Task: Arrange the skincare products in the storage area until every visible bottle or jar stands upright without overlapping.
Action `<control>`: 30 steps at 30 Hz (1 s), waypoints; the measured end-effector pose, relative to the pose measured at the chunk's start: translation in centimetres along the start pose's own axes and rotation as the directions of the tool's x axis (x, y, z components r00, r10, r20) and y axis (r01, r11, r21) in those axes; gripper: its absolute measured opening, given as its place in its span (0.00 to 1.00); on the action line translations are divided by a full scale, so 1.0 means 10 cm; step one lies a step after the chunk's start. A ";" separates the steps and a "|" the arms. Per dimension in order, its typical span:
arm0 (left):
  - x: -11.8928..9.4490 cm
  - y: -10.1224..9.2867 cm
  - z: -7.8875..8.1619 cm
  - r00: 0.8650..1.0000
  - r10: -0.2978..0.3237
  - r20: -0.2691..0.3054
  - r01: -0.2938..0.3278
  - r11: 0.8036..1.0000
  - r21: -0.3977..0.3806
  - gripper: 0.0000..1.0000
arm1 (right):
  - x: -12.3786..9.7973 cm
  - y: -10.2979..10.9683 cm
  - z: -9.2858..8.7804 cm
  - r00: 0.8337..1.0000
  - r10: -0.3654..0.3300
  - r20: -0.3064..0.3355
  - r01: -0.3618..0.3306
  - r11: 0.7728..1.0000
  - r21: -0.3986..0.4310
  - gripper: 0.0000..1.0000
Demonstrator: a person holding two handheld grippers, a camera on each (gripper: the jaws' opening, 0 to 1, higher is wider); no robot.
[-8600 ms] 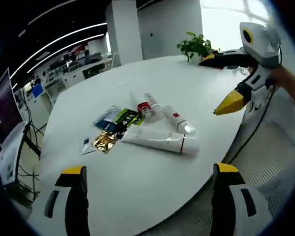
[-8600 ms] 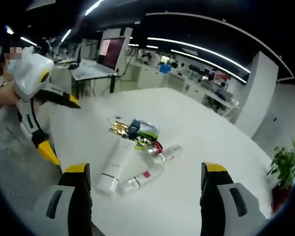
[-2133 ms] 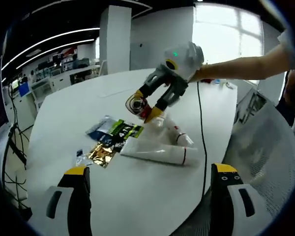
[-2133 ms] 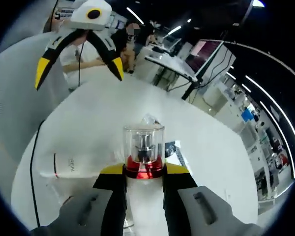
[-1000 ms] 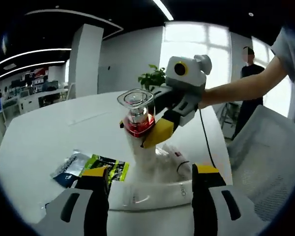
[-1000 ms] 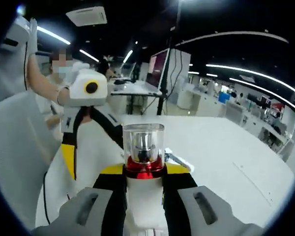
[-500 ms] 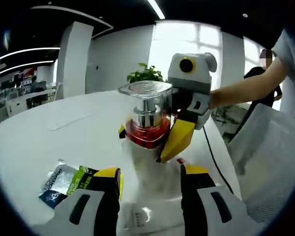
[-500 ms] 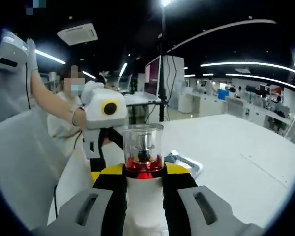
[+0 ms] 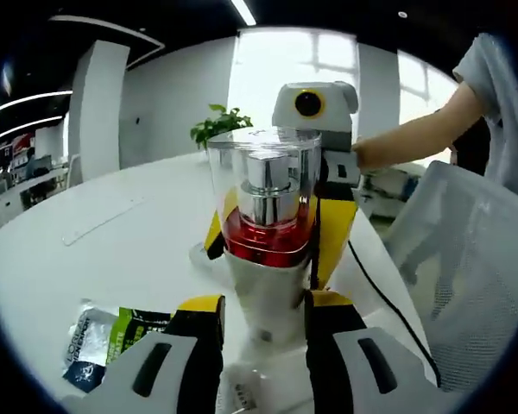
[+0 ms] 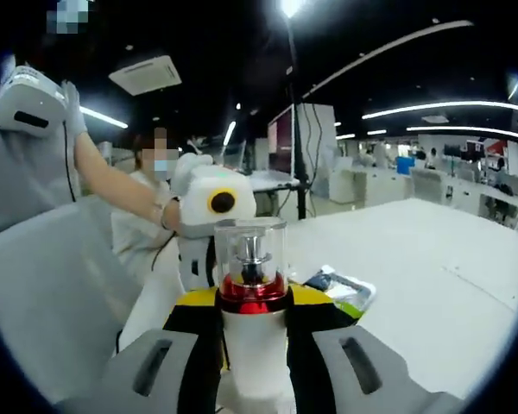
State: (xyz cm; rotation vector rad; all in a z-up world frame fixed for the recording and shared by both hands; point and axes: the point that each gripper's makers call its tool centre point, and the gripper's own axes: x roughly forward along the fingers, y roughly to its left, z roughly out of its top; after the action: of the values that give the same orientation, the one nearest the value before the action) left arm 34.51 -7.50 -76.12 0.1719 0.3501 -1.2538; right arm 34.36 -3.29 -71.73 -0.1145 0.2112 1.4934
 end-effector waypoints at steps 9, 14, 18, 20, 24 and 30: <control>0.08 -0.13 0.06 0.999 -0.041 0.012 0.040 0.998 0.051 0.28 | -0.09 0.04 -0.02 1.000 0.013 0.021 -0.013 1.000 0.006 0.27; 0.10 -0.11 0.05 0.999 -0.031 -0.020 0.032 0.999 0.038 0.27 | -0.11 0.05 -0.03 1.000 0.014 -0.019 -0.014 1.000 0.008 0.28; 0.13 -0.16 0.06 0.999 -0.030 -0.031 0.031 0.999 0.031 0.26 | -0.15 0.04 -0.09 0.991 0.010 -0.133 -0.006 0.999 0.031 0.28; 0.14 -0.19 0.06 0.999 -0.030 -0.036 0.031 0.999 0.039 0.26 | -0.14 0.08 -0.10 0.981 0.005 -0.193 -0.005 1.000 0.000 0.29; 0.12 -0.15 0.05 0.999 -0.023 -0.040 0.025 0.999 0.039 0.26 | -0.12 0.09 -0.06 0.974 -0.005 -0.228 0.001 1.000 -0.017 0.29; 0.12 -0.14 0.04 0.999 -0.014 -0.050 0.016 0.999 0.047 0.26 | -0.18 0.07 0.00 0.932 -0.028 -0.362 0.005 0.998 -0.066 0.31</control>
State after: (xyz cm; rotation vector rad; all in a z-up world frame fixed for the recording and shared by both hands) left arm 33.53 -9.11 -76.11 0.2412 0.3649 -1.2747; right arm 33.59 -4.97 -71.33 -0.4456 0.4599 1.4536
